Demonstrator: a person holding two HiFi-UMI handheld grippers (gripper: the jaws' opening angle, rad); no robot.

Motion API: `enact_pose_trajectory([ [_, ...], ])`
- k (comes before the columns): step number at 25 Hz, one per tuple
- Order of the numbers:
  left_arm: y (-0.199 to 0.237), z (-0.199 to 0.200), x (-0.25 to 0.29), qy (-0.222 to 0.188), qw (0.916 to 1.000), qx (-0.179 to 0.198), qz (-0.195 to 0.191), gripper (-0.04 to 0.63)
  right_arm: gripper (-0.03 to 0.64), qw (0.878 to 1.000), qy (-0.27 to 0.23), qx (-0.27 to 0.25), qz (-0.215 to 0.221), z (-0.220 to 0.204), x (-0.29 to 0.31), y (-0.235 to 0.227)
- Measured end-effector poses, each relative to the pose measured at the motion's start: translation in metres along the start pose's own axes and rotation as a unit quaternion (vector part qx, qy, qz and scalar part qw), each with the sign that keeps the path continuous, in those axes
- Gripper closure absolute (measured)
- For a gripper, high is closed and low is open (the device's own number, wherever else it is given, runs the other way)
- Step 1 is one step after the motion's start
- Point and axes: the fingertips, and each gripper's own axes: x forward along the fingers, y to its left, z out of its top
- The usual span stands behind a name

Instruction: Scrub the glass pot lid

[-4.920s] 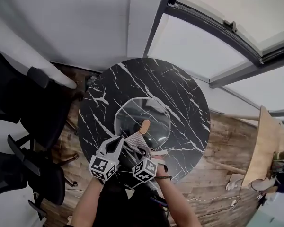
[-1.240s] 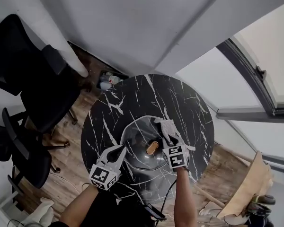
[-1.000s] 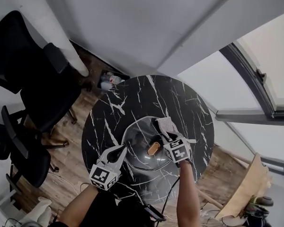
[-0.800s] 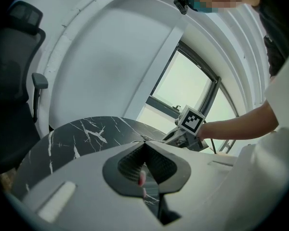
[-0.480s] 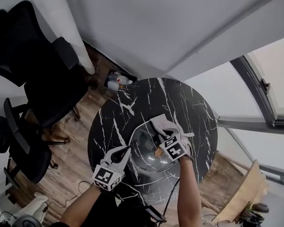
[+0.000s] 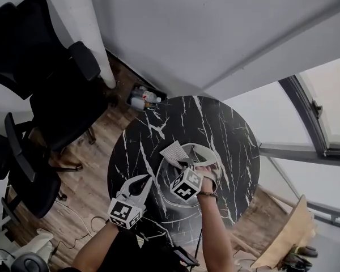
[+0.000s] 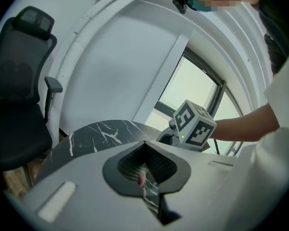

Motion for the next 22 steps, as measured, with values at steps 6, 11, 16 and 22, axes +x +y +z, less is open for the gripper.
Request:
enact_pose_trajectory([
  [6, 0.004, -0.002, -0.009, -0.005, 1.0, 0.0, 0.003, 0.594, 0.54, 1.0, 0.012, -0.023, -0.015, 0.015, 0.007, 0.042],
  [11, 0.01, -0.003, -0.02, -0.009, 0.9999, -0.001, 0.013, 0.594, 0.54, 0.999, 0.001, -0.021, -0.036, 0.019, 0.012, 0.073],
  [16, 0.002, -0.003, -0.029, -0.006, 0.9999, 0.01, 0.008, 0.594, 0.54, 0.998, -0.028, -0.002, -0.058, 0.013, 0.008, 0.091],
  [22, -0.019, -0.005, -0.036, -0.005, 0.9998, 0.021, -0.002, 0.594, 0.54, 0.997, -0.041, 0.01, -0.068, -0.007, 0.003, 0.111],
])
